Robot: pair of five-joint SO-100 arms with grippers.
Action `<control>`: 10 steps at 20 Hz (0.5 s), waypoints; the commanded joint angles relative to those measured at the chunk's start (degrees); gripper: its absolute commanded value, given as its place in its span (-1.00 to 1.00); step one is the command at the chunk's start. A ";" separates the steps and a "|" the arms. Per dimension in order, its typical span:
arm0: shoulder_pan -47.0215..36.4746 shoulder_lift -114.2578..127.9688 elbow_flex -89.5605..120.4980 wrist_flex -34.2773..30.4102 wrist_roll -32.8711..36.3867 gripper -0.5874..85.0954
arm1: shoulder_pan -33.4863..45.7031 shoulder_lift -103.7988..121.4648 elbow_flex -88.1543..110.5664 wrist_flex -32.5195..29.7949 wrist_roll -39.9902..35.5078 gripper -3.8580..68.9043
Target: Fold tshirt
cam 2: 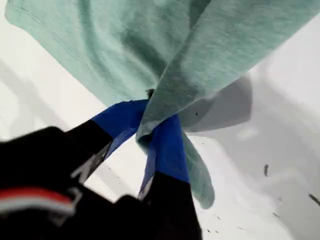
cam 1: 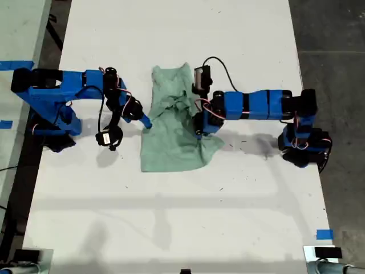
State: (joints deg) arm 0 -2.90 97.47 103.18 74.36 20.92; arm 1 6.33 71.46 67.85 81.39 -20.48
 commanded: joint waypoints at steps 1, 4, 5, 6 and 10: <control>0.09 2.81 -0.53 -0.70 0.62 -0.41 | -2.29 -5.80 -11.78 -3.69 4.66 -0.95; 0.09 2.64 -0.53 -0.79 0.62 -0.41 | -3.78 -11.34 -11.69 -12.30 7.82 -0.95; 0.09 2.37 -0.70 -0.79 0.62 -0.41 | -3.96 -13.54 -11.60 -14.33 8.17 -0.93; 0.09 1.93 -1.05 -0.79 0.62 -0.41 | -4.04 -16.44 -11.78 -16.17 7.91 -0.77; 0.44 0.79 -2.11 -0.88 0.35 -0.40 | -4.66 -23.55 -13.97 -16.00 8.00 -0.07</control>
State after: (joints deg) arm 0 -2.90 97.47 103.18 74.09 20.92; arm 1 2.72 49.39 55.20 66.36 -12.92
